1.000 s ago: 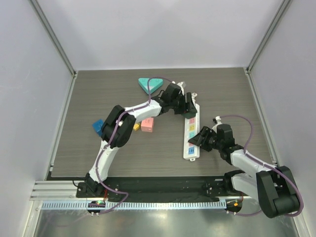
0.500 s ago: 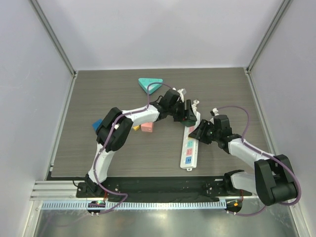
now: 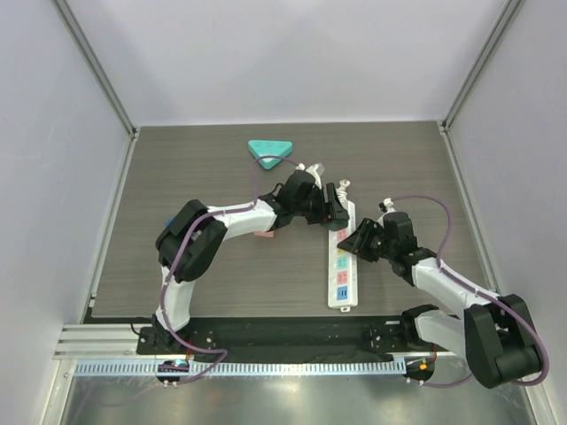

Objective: Pull the plug off the socket

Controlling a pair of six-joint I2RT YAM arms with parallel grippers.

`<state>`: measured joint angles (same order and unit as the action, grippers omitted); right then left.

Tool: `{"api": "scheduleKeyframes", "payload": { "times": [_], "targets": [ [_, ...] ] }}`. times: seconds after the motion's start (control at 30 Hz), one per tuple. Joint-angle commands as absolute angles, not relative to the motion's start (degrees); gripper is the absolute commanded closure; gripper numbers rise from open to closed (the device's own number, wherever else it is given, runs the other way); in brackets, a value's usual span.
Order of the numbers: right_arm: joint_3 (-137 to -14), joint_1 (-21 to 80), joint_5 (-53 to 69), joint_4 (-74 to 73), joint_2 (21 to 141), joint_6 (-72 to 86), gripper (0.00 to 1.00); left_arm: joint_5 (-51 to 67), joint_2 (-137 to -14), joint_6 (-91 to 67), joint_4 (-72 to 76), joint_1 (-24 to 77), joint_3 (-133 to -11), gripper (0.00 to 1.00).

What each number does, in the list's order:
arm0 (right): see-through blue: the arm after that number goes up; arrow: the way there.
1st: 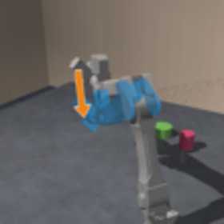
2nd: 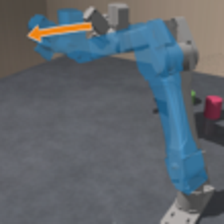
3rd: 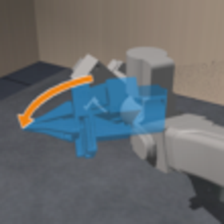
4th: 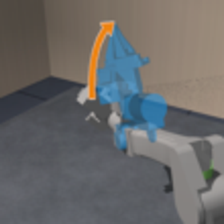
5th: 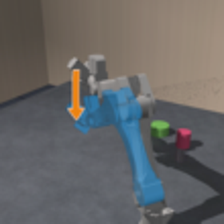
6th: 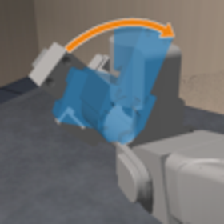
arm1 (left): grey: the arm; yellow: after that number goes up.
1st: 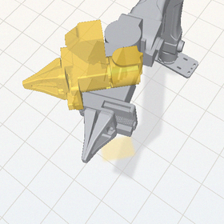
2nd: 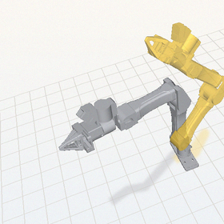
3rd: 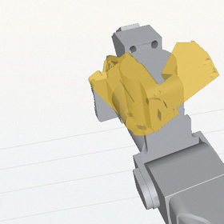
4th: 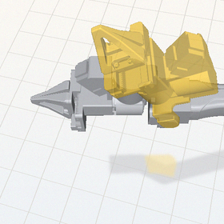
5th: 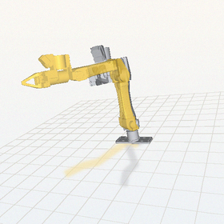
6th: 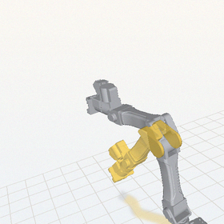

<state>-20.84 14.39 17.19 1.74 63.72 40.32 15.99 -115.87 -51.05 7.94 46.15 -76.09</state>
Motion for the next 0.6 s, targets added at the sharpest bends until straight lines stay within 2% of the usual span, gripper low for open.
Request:
{"api": "scheduleKeyframes", "payload": {
  "times": [0.0, 0.37, 0.57],
  "targets": [
    [-18.6, 11.4, -7.7, -2.3, 62.3, 41.2, 0.99, 25.9, -105.6, -52.0, 11.3, 48.3, -75.5, 1.0],
    [-19.3, 11.3, -9.4, -3.0, 65.0, 42.4, 0.99, 29.3, -100.9, -56.0, 15.5, 48.3, -70.4, 1.0],
    [-18.3, 11.0, -9.4, -2.8, 61.9, 42.4, 0.99, 23.5, -96.8, -56.0, 13.4, 47.2, -65.1, 1.0]
  ]
}}
